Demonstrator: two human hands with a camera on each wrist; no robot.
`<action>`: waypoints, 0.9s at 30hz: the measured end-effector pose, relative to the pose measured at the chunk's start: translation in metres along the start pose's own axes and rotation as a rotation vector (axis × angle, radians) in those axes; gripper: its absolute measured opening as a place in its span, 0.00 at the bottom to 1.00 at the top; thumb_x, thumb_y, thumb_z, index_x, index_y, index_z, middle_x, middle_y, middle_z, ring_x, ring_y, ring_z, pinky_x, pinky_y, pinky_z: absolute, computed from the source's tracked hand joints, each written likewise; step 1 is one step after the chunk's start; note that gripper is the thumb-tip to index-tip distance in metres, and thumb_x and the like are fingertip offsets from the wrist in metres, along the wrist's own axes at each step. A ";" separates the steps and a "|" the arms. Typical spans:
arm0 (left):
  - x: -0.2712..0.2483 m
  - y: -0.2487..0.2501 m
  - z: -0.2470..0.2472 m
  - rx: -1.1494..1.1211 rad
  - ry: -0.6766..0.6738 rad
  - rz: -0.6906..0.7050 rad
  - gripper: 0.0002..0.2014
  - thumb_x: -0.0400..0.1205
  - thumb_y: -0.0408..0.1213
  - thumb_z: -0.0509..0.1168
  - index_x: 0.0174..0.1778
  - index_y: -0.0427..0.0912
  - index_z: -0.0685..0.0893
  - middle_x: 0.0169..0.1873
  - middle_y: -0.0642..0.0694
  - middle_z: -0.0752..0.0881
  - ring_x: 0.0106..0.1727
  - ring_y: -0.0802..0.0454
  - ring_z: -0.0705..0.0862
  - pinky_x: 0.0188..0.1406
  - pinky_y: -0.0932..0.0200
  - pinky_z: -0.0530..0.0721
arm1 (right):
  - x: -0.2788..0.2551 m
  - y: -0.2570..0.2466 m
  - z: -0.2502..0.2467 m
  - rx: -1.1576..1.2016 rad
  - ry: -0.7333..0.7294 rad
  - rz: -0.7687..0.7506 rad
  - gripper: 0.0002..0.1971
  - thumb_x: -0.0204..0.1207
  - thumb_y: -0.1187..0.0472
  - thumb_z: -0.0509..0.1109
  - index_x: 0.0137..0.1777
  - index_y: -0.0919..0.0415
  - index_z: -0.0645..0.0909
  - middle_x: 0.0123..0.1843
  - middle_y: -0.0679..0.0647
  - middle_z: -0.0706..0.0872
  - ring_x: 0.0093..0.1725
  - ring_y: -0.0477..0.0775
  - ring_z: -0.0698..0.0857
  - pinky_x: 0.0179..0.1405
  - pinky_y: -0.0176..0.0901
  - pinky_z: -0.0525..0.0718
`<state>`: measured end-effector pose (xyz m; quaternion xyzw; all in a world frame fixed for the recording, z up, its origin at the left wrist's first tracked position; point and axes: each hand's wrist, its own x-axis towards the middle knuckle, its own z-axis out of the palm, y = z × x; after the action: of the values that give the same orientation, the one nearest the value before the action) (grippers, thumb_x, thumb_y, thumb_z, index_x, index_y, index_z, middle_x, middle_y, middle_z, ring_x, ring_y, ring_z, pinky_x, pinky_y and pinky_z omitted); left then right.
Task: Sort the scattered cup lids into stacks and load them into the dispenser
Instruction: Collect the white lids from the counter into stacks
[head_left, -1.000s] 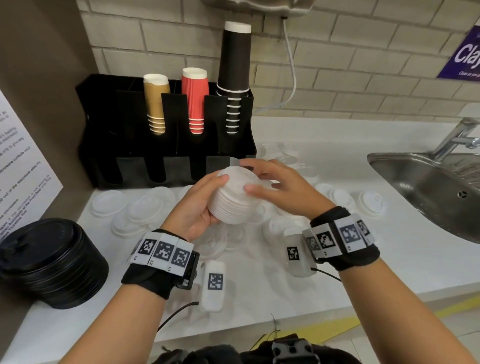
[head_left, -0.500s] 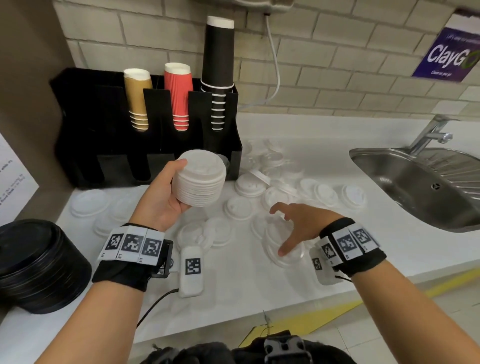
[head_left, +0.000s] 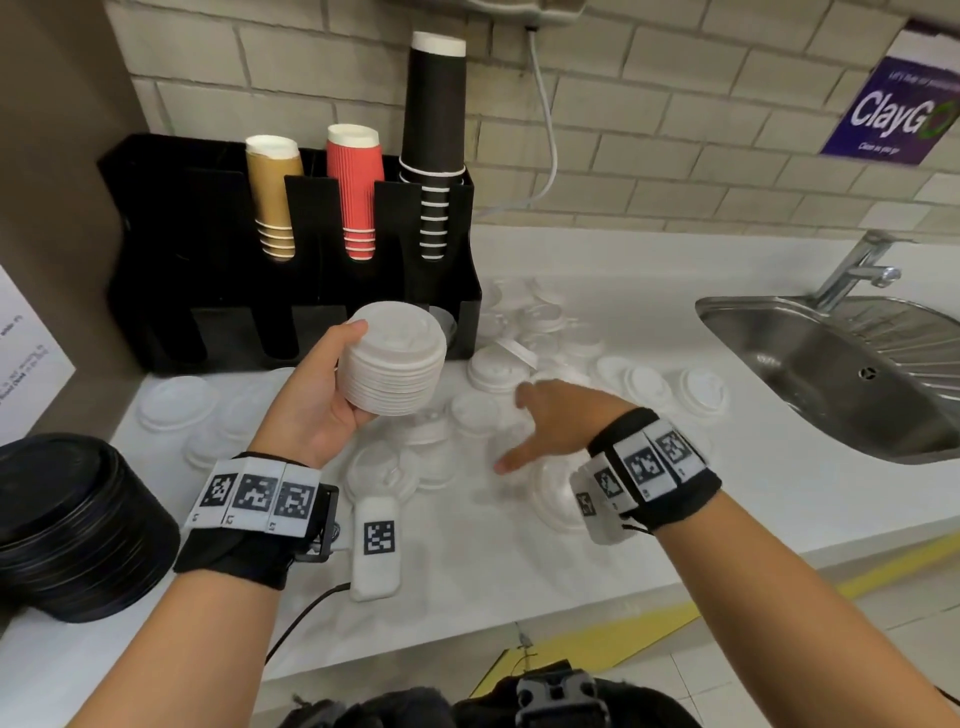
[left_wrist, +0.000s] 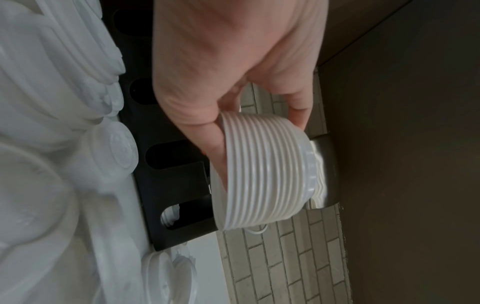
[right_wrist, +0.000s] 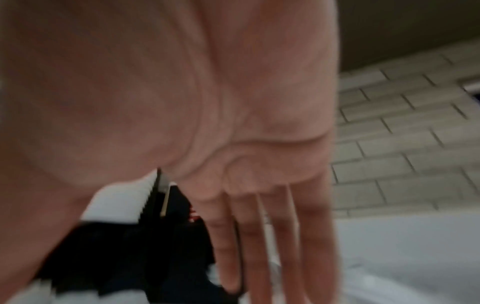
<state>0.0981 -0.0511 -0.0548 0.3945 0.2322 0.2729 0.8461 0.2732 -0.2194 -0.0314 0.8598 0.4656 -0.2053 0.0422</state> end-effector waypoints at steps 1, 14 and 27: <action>0.000 0.000 -0.001 0.000 -0.001 0.001 0.19 0.83 0.45 0.65 0.69 0.44 0.81 0.60 0.45 0.89 0.58 0.49 0.89 0.41 0.54 0.89 | -0.004 0.005 0.007 -0.059 -0.036 0.070 0.51 0.58 0.32 0.79 0.75 0.60 0.65 0.68 0.55 0.77 0.63 0.56 0.79 0.55 0.46 0.79; -0.003 -0.011 0.020 0.018 -0.036 -0.091 0.20 0.82 0.46 0.65 0.70 0.44 0.80 0.59 0.44 0.89 0.57 0.47 0.89 0.41 0.53 0.90 | -0.028 0.036 0.015 0.243 0.009 0.029 0.36 0.59 0.44 0.82 0.60 0.46 0.64 0.50 0.48 0.78 0.43 0.49 0.81 0.38 0.41 0.80; -0.018 -0.031 0.031 0.313 -0.190 -0.152 0.27 0.72 0.51 0.68 0.68 0.50 0.82 0.61 0.46 0.88 0.62 0.48 0.87 0.53 0.48 0.89 | -0.024 -0.003 0.025 1.071 0.513 -0.368 0.18 0.73 0.61 0.76 0.60 0.42 0.83 0.61 0.39 0.83 0.50 0.39 0.81 0.49 0.27 0.80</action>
<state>0.1123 -0.0957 -0.0584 0.5266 0.2200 0.1301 0.8108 0.2510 -0.2430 -0.0443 0.6890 0.4339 -0.2013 -0.5445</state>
